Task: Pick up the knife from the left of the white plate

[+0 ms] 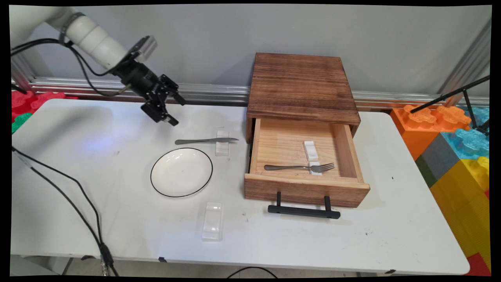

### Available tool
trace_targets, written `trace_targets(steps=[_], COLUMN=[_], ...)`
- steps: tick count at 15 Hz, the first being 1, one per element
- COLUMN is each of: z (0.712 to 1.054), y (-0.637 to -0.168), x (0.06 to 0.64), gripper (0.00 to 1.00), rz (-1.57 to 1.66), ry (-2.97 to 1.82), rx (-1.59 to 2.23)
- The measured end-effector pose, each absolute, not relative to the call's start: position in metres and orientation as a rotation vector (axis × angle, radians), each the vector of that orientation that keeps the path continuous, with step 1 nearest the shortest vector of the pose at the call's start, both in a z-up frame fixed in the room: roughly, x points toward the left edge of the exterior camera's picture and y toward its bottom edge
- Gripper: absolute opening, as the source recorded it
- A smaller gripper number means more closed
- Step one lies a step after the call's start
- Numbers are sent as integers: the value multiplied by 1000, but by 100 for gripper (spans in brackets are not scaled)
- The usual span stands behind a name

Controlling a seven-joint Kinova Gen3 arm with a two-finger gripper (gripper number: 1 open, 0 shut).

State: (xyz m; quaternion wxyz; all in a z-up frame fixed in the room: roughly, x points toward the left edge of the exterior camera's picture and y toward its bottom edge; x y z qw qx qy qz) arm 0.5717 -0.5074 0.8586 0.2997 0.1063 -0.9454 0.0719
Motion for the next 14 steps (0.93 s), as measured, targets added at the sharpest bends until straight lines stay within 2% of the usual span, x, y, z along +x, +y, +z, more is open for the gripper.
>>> trace_targets(steps=[14], z=[796], y=[-578], x=[534], gripper=[100], rz=[69], ry=[-2620], rx=[198])
